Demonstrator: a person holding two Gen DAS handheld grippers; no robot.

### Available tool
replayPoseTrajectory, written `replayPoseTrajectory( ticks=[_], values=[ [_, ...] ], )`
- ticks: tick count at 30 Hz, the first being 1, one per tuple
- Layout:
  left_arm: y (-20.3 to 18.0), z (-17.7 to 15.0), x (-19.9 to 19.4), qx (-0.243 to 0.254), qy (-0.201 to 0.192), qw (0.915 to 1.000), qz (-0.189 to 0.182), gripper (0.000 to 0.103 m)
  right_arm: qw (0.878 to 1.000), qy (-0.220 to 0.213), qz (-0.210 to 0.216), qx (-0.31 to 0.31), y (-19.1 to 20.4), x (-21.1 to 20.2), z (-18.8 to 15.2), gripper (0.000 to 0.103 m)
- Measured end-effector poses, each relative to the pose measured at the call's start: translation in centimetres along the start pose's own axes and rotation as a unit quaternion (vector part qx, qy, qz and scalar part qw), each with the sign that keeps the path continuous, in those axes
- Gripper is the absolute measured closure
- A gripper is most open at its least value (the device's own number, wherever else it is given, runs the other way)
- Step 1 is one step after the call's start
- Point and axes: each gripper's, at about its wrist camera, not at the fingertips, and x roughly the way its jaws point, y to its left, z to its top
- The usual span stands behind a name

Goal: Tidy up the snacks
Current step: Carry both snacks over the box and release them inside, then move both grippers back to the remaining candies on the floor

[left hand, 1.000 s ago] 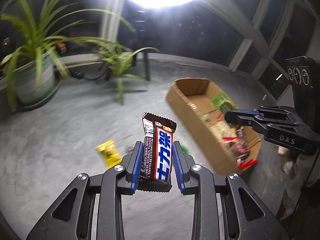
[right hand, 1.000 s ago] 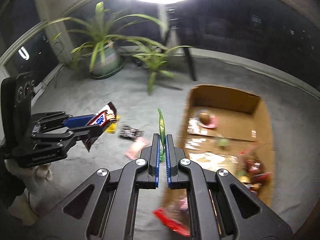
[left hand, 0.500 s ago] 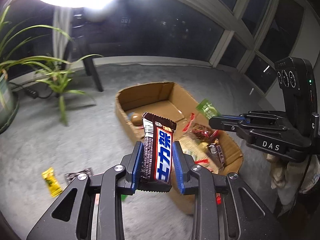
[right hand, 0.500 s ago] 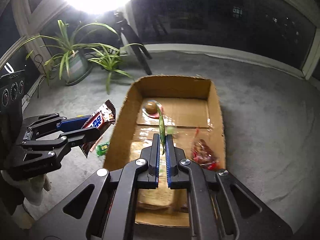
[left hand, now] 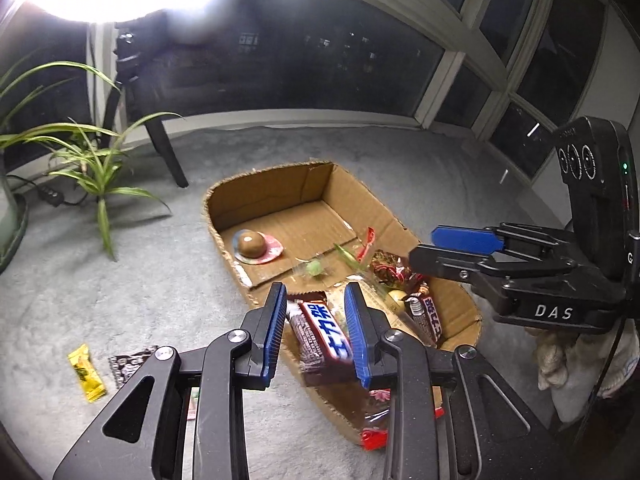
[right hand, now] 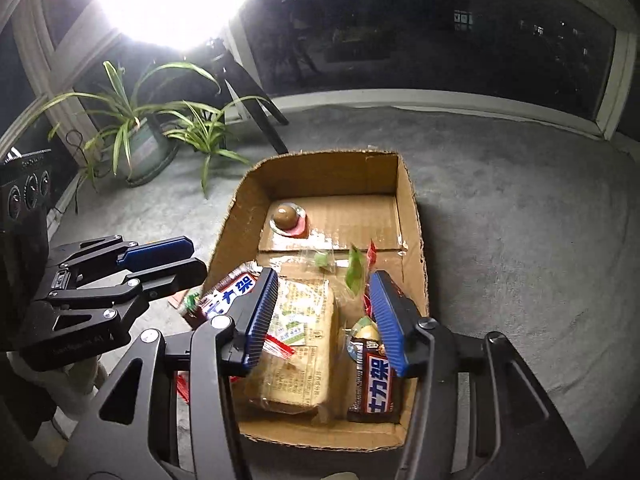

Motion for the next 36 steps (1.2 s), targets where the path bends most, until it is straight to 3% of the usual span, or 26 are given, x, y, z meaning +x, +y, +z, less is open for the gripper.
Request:
replayPoseTrajectory(
  ticks=[4,10,20,25,28,30,32,34,36],
  values=[
    [1.2,-0.3,-1.2,-0.01,-0.006,0.9999,0.004,0.075,1.0,-0.011,0.004,0.003,1.0,-0.9,0.0,0.051],
    [4.3,-1.4,-3.8,-0.03,-0.016,0.9991,0.027,0.075,1.0,-0.025,0.005,0.018,3.0,-1.9,-0.1,0.023],
    [11.9,-4.7,-7.2,-0.086,-0.008,0.9933,0.078,0.075,0.998,-0.049,0.02,-0.019,9.5,-2.4,0.0,0.003],
    [14.1,-6.2,-7.3,-0.092,0.007,0.9914,0.093,0.075,0.997,-0.045,0.051,-0.036,13.3,-0.8,0.2,0.003],
    [14.9,-6.8,-6.8,-0.09,0.018,0.9911,0.097,0.075,0.997,-0.02,0.064,-0.05,15.6,1.3,0.3,0.004],
    [15.2,-7.1,-6.3,-0.087,0.025,0.9915,0.094,0.075,0.997,-0.001,0.062,-0.052,16.5,2.9,0.3,0.012],
    [15.3,-7.3,-6.0,-0.086,0.028,0.9919,0.089,0.075,0.996,0.024,0.064,-0.052,17.3,4.8,0.4,0.029],
    [15.5,-7.3,-6.0,-0.089,0.028,0.9922,0.082,0.075,0.995,0.045,0.075,-0.04,17.4,6.8,0.7,0.032],
    [15.6,-7.2,-5.4,-0.09,0.033,0.9925,0.076,0.075,0.994,0.067,0.088,-0.018,17.0,8.6,1.0,0.042]
  ],
)
